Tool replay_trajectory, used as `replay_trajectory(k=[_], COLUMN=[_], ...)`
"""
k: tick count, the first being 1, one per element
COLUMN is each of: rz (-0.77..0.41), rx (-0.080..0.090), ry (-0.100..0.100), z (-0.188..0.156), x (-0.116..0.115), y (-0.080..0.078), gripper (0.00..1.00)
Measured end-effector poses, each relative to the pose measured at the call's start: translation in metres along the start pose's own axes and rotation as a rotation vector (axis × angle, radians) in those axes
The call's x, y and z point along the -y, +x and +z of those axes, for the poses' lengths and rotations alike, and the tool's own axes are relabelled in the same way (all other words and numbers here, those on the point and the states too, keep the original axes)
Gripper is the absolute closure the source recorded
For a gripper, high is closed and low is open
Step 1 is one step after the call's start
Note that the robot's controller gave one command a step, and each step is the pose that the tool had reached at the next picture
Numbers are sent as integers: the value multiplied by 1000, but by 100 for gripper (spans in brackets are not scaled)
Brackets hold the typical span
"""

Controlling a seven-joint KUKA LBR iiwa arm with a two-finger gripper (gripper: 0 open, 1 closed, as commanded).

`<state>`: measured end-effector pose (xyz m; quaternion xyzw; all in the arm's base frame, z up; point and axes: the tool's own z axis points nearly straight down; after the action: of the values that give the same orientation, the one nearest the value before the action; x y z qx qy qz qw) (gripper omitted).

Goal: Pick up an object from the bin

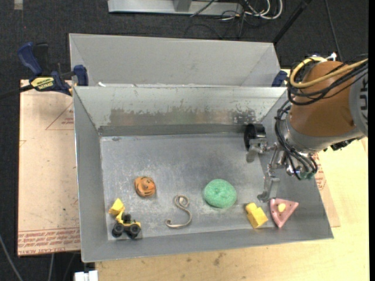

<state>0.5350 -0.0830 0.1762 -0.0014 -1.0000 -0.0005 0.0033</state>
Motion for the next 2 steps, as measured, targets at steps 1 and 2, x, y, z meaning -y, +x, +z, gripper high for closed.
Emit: replay_trajectory(k=[1,2], rz=[-2,-18], rx=[8,14], ry=[1,2], z=[-4,46], x=[0,-2], y=[-2,18], gripper=[0,0])
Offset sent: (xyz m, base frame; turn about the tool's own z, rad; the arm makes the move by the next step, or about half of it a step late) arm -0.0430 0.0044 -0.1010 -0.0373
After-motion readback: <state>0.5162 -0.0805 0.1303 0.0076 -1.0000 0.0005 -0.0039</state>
